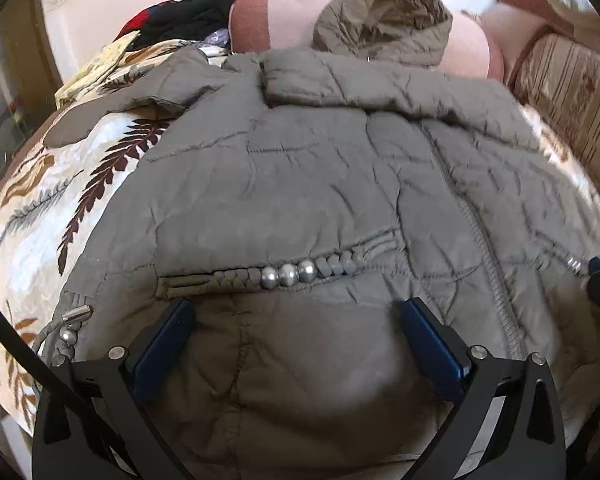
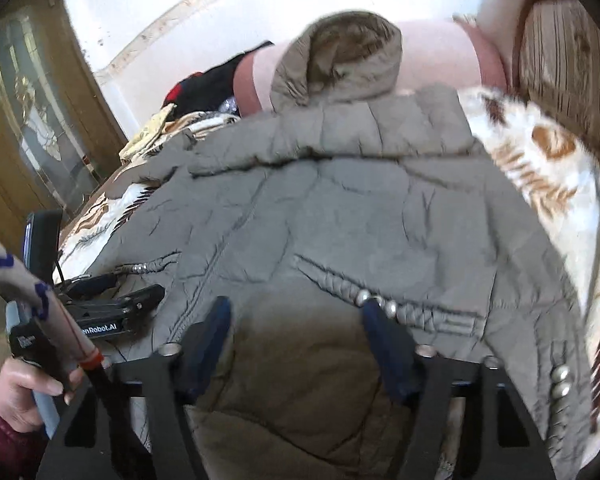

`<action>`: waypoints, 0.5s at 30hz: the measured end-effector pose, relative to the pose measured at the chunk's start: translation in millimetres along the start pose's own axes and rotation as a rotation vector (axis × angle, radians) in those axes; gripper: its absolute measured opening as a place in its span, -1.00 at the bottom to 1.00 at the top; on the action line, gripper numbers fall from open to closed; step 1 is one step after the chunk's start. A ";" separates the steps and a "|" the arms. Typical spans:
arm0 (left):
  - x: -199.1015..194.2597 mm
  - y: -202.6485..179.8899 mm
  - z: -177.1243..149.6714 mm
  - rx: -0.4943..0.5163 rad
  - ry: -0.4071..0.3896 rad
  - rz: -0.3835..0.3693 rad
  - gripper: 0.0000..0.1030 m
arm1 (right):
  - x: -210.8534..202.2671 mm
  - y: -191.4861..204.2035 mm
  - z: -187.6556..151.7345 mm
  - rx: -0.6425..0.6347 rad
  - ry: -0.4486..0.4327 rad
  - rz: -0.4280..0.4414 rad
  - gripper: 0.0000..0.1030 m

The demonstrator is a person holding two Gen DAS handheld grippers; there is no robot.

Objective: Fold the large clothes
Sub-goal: 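Withdraw the right tool from the folded sleeve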

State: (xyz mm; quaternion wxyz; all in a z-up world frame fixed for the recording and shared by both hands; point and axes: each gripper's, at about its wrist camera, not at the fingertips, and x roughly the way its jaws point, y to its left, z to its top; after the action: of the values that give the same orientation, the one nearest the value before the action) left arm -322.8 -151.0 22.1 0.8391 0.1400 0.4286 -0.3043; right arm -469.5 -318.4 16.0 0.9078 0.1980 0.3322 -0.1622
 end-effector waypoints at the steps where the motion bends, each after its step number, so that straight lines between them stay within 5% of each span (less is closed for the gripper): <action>1: -3.2 1.7 -0.1 -0.013 -0.013 -0.010 1.00 | -1.8 3.1 0.5 -0.011 -0.011 0.000 0.25; 10: -2.7 15.5 5.2 -0.108 0.003 -0.086 1.00 | 0.6 11.7 5.2 -0.053 -0.003 -0.029 0.21; 15: -11.3 10.8 3.8 -0.067 -0.016 -0.144 1.00 | -10.8 16.0 6.6 -0.042 -0.019 0.100 0.20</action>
State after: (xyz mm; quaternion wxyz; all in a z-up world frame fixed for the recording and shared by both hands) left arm -318.7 -140.1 33.2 0.8228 0.0780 0.4407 -0.3503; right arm -466.9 -305.9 31.9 0.9218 0.1938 0.3165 -0.1118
